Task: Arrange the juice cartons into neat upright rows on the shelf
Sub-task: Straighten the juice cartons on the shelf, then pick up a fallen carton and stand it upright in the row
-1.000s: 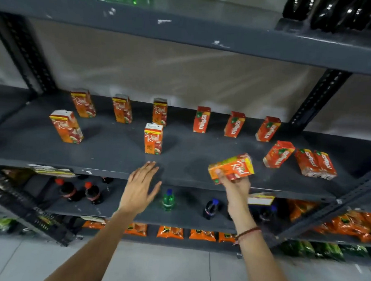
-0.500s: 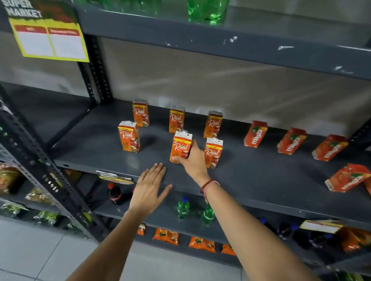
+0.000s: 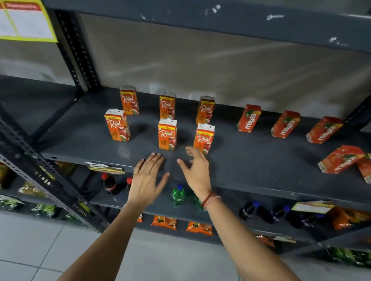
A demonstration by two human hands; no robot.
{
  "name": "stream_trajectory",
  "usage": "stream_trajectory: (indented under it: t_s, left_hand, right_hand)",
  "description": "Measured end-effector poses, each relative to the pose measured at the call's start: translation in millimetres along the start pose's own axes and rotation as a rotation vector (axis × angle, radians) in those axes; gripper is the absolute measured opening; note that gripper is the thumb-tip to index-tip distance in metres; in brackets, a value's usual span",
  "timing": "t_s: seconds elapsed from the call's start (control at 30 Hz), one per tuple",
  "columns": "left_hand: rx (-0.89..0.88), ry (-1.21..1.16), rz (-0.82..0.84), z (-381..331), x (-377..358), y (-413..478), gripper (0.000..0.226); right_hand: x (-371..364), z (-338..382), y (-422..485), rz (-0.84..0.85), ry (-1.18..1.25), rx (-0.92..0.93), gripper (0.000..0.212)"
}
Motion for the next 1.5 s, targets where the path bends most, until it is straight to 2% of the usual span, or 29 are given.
stream_trajectory:
  t_s: [0.13, 0.33, 0.4, 0.5, 0.63, 0.7, 0.83, 0.93, 1.0, 1.17, 1.33, 1.5]
  left_hand:
    - [-0.121, -0.091, 0.008, -63.6, -25.6, 4.6, 0.048]
    - [-0.337, -0.156, 0.107, -190.0, -88.5, 28.6, 0.046]
    - [-0.376, -0.148, 0.121, -223.9, -106.2, 39.4, 0.043]
    - [-0.402, -0.116, 0.169, -263.5, -131.1, 54.5, 0.047]
    - [-0.388, -0.028, 0.267, -283.7, -163.7, 63.3, 0.057]
    - [-0.374, 0.042, 0.297, -283.4, -178.5, 64.2, 0.062]
    - [-0.375, 0.113, 0.283, -281.8, -183.2, 64.0, 0.068]
    - [-0.375, 0.122, 0.254, -283.1, -181.8, 63.5, 0.071]
    - [-0.369, 0.117, 0.248, -284.3, -181.4, 62.8, 0.07]
    - [-0.349, 0.146, 0.267, -283.9, -182.6, 62.9, 0.069]
    - [-0.346, 0.189, 0.282, -283.1, -183.8, 61.9, 0.076]
    - [-0.341, 0.217, 0.289, -283.1, -185.0, 61.3, 0.083]
  right_hand:
    - [75.6, -46.3, -32.4, -0.188, -0.018, -0.009, 0.021]
    - [224.4, -150.6, -49.7, -0.505, -0.085, -0.241, 0.012]
    - [273.5, -186.1, -53.0, -0.598, -0.079, -0.352, 0.012]
    - [336.9, -225.9, -48.1, -0.665, -0.202, -0.477, 0.016]
    - [390.3, -257.8, -34.5, -0.722, -0.315, -0.594, 0.034]
    - [409.2, -276.5, -29.0, -0.708, -0.338, -0.651, 0.039]
    - [425.7, -305.2, -11.8, -0.496, -0.523, -0.775, 0.042]
    - [434.7, -304.8, 4.4, -0.423, -0.601, -0.797, 0.044]
    - [441.2, -304.2, 10.7, -0.414, -0.536, -0.831, 0.042]
    - [428.6, -320.5, 18.1, -0.185, -0.271, -0.945, 0.053]
    - [421.3, -327.0, 18.4, -0.166, -0.083, -0.976, 0.052]
    - [412.6, -336.4, 2.2, -0.205, 0.13, -1.013, 0.063]
Point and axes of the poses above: each hand's wrist, its own y-axis towards the middle knuckle, its own x-axis out of the back of the hand, z = x × y, the point moved 8 cm from there along y, towards the middle knuckle, and after that the axes turned 6 degrees about -y, right-handed, at the moved point
